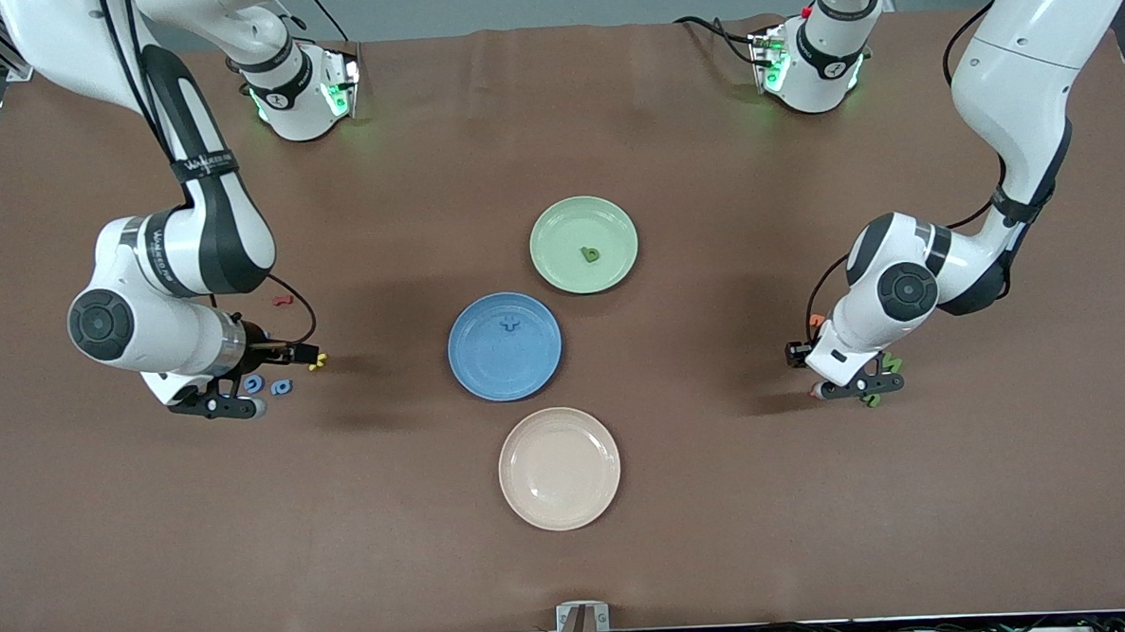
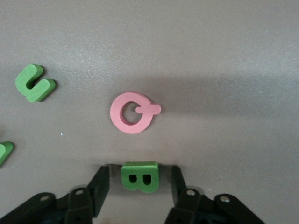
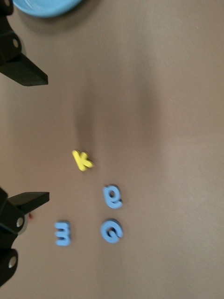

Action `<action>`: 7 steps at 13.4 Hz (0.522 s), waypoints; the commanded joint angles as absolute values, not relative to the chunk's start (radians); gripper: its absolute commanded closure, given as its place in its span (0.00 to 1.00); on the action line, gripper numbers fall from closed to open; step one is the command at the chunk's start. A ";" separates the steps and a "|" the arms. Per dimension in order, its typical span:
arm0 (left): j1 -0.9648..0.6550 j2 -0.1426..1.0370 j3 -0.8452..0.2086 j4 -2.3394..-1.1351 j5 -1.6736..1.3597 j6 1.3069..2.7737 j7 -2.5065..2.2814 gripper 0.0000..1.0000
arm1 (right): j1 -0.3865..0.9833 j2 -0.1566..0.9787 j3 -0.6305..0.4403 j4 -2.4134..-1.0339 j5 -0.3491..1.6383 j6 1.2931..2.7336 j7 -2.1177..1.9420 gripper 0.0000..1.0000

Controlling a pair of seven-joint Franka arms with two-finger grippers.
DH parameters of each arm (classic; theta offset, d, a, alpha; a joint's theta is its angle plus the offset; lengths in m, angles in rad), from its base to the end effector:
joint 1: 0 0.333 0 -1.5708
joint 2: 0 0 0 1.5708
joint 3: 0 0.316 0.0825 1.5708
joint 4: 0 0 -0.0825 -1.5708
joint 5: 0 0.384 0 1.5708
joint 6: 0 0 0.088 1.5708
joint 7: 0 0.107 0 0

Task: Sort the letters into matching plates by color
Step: 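Place the B on the green plate while the right gripper grasps blue a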

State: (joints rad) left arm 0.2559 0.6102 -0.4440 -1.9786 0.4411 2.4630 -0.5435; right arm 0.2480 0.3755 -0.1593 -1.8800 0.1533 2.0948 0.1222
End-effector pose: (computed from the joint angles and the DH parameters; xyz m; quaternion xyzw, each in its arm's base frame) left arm 0.5938 -0.1095 0.1772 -0.9993 -0.0338 0.0127 0.0134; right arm 0.6089 0.0665 0.3008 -0.9949 0.0569 0.0799 0.0255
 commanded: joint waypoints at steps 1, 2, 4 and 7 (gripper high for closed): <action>0.276 0.621 -0.449 -1.973 0.462 2.474 -0.540 0.55 | 0.201 0.394 -0.143 -1.910 0.144 2.158 0.058 0.00; 0.276 0.620 -0.451 -1.973 0.460 2.473 -0.540 0.63 | 0.193 0.409 -0.143 -1.910 0.144 2.173 0.043 0.00; 0.276 0.615 -0.451 -1.973 0.460 2.468 -0.545 0.80 | 0.192 0.443 -0.143 -1.910 0.143 2.224 0.041 0.00; 0.268 0.594 -0.459 -1.973 0.460 2.461 -0.560 0.94 | 0.161 0.495 -0.141 -1.907 0.143 2.293 -0.027 0.00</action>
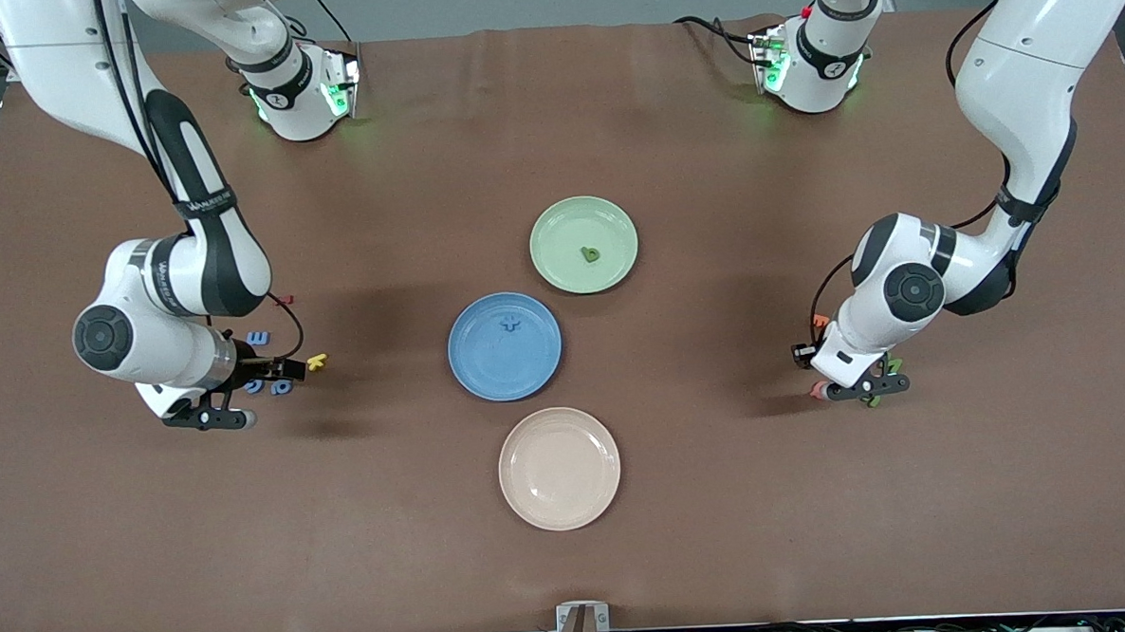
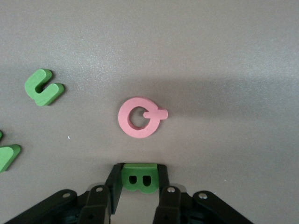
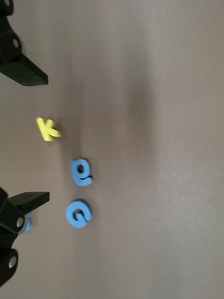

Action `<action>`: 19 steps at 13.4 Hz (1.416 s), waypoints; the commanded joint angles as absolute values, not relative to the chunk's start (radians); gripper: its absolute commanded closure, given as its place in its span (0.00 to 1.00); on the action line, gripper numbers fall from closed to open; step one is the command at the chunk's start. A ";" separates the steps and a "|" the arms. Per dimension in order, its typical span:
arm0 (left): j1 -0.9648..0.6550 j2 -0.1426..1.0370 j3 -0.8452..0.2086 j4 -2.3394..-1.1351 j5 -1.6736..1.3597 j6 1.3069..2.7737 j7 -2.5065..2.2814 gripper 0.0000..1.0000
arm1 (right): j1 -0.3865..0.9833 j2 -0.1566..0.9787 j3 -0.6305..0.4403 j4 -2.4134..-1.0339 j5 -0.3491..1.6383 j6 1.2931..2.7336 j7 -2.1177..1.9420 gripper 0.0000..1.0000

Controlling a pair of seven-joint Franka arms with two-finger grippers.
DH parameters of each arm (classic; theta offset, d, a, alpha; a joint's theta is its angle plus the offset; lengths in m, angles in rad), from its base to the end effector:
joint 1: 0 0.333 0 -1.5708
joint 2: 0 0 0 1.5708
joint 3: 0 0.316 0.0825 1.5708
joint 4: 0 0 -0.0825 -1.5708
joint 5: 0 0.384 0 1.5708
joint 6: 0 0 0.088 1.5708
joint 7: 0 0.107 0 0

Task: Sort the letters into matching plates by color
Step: 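Place the B on the green plate while the right gripper grasps blue a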

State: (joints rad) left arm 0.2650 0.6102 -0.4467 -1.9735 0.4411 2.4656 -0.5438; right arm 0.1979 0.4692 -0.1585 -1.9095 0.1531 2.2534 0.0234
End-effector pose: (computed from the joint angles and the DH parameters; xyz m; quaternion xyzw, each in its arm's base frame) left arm 0.5969 -0.1055 0.1796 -0.9992 -0.0381 0.0090 0.0116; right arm 0.6152 0.0324 0.2431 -0.9974 0.0374 0.0588 0.0184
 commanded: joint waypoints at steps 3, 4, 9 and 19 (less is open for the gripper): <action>0.267 0.565 -0.512 -1.974 0.448 2.413 -0.574 0.97 | 0.152 0.525 -0.143 -1.902 0.143 2.329 -0.046 0.02; 0.267 0.557 -0.538 -1.974 0.448 2.383 -0.613 0.97 | 0.152 0.529 -0.141 -1.902 0.143 2.330 -0.046 0.04; 0.220 0.564 -0.666 -1.985 0.448 2.358 -0.865 0.97 | 0.152 0.567 -0.141 -1.902 0.144 2.368 -0.046 0.23; -0.126 0.584 -0.673 -1.977 0.448 2.364 -1.347 0.97 | 0.143 0.595 -0.141 -1.899 0.149 2.378 -0.046 0.32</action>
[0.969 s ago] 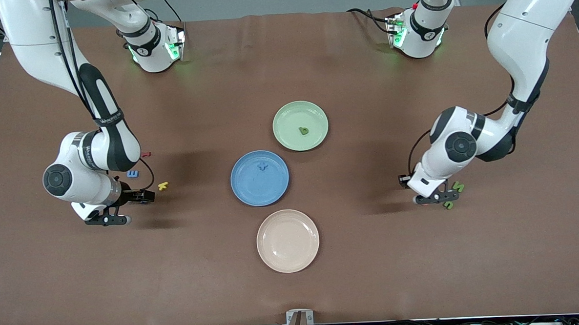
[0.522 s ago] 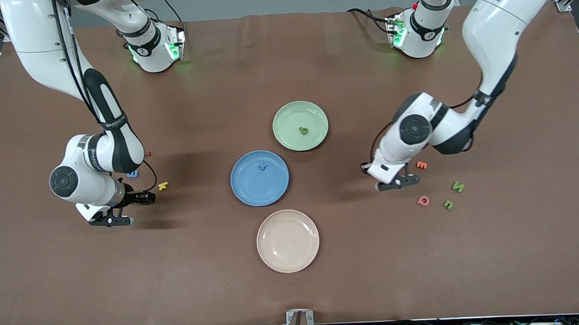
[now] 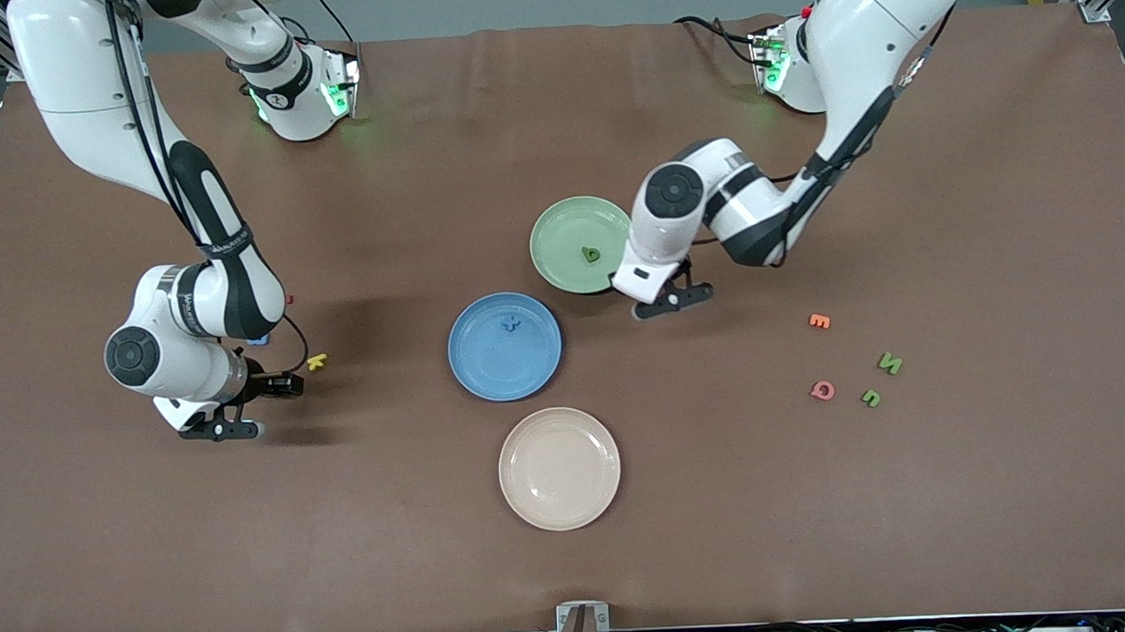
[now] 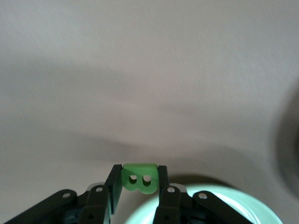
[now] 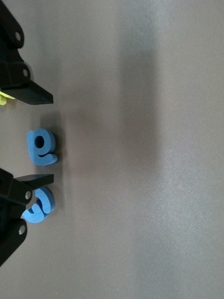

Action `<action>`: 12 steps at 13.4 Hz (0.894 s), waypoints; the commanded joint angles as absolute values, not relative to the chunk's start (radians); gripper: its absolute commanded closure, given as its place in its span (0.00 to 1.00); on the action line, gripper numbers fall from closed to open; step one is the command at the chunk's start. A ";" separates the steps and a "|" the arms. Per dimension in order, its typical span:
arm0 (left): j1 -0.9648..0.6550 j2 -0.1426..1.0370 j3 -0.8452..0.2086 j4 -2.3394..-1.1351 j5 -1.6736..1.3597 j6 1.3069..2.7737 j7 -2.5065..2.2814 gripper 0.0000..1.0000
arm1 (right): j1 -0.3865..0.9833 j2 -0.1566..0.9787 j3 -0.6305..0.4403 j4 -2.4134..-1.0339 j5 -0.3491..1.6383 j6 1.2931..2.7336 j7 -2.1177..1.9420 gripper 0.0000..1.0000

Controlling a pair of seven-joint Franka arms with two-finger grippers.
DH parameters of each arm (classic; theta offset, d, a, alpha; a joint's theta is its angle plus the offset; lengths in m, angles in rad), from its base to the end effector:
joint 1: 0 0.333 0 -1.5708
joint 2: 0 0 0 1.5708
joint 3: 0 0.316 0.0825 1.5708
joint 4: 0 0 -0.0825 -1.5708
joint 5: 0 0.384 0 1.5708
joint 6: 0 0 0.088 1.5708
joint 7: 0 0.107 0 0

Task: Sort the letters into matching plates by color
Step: 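Place the B on the green plate while the right gripper grasps blue a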

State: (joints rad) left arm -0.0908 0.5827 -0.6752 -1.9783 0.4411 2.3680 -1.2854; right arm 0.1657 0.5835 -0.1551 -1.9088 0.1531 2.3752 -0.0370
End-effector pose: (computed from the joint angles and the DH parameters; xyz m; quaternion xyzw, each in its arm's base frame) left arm 0.4486 -0.4074 0.2239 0.9906 0.1336 -0.0290 0.0042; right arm 0.6167 0.0110 0.1826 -0.9983 0.0239 0.0531 0.0075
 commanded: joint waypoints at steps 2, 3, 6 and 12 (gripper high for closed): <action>-0.172 0.584 -0.673 -1.979 0.448 2.364 -1.416 0.93 | 0.143 0.597 -0.141 -1.899 0.149 2.378 -0.046 0.32; -0.190 0.591 -0.673 -1.979 0.448 2.364 -1.445 0.90 | 0.143 0.598 -0.141 -1.899 0.149 2.378 -0.046 0.32; -0.239 0.598 -0.673 -1.976 0.448 2.365 -1.522 0.71 | 0.146 0.604 -0.141 -1.898 0.149 2.378 -0.046 0.34; -0.223 0.585 -0.667 -1.970 0.460 2.359 -1.542 0.00 | 0.150 0.614 -0.141 -1.899 0.149 2.388 -0.045 0.46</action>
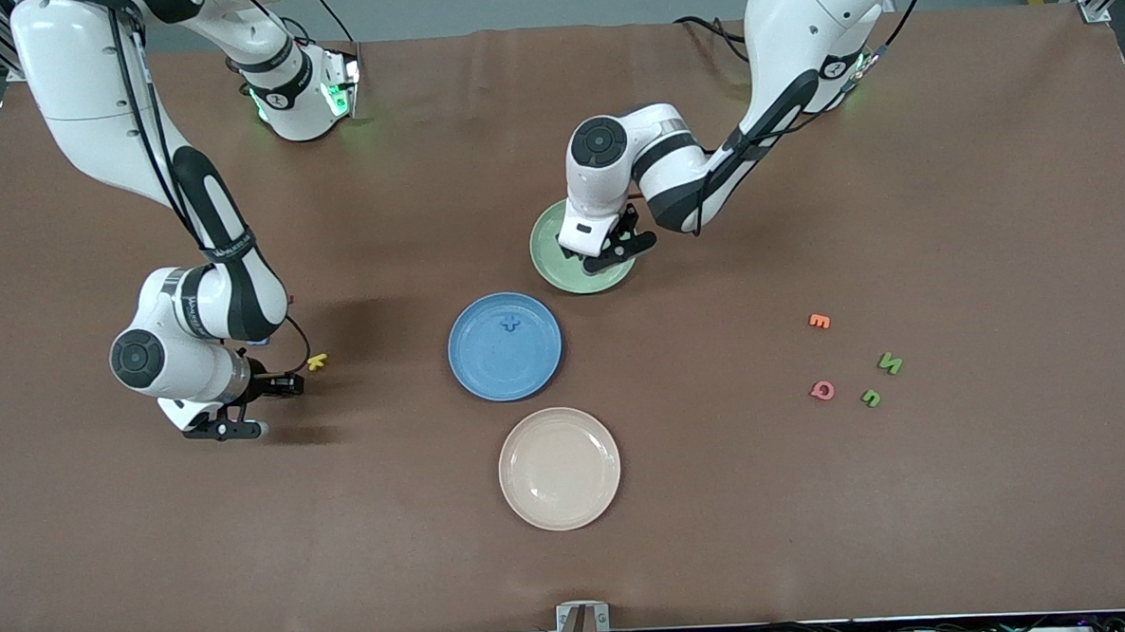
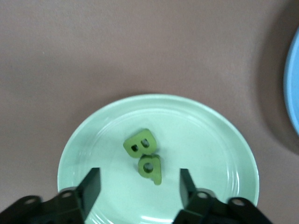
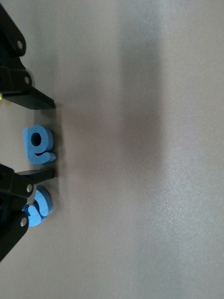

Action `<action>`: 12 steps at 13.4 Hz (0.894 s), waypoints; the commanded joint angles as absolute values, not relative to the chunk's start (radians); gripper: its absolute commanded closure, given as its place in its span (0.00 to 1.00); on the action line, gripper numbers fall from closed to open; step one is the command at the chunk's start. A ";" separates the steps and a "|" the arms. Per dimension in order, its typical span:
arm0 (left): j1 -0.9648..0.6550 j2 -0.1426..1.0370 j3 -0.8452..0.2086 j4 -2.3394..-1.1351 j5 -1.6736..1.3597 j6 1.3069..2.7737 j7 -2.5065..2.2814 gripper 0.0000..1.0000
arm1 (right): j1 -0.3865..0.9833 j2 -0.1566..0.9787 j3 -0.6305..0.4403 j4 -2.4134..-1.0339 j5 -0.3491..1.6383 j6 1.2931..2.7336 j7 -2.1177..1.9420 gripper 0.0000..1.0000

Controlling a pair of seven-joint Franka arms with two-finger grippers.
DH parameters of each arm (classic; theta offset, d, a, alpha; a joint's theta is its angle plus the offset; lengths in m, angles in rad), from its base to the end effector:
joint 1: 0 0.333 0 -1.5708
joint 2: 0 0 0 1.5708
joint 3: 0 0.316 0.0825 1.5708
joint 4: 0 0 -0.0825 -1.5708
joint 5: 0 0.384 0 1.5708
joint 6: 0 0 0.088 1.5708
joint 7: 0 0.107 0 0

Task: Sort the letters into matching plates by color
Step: 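Return the left gripper to the letters while the right gripper lifts the a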

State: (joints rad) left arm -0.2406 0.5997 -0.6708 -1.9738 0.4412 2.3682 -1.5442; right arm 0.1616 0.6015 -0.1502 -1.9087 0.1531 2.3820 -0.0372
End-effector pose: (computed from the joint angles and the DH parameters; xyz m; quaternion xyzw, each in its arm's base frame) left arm 0.3842 -0.4684 0.2164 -0.9811 -0.1900 0.0353 0.0044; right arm 0.6147 0.0109 0.1720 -0.9980 0.0239 0.0587 0.0069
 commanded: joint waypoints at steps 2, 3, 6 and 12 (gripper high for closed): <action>-0.172 0.574 -0.664 -1.950 0.462 2.358 -1.504 0.00 | 0.150 0.614 -0.141 -1.899 0.149 2.388 -0.046 0.56; -0.140 0.566 -0.664 -1.947 0.462 2.358 -1.462 0.00 | 0.147 0.614 -0.141 -1.899 0.149 2.387 -0.045 0.64; -0.031 0.540 -0.664 -1.947 0.462 2.338 -1.310 0.00 | 0.146 0.614 -0.141 -1.898 0.149 2.385 -0.044 0.80; 0.199 0.537 -0.666 -1.950 0.595 2.322 -1.073 0.01 | 0.163 0.556 -0.138 -1.878 0.149 2.289 -0.029 0.84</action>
State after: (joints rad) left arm 0.1446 0.5511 -0.6579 -1.9371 0.5522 2.3343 -1.1348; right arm 0.1616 0.5991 -0.1509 -1.8926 0.1527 2.3613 -0.0371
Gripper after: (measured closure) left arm 0.000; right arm 0.634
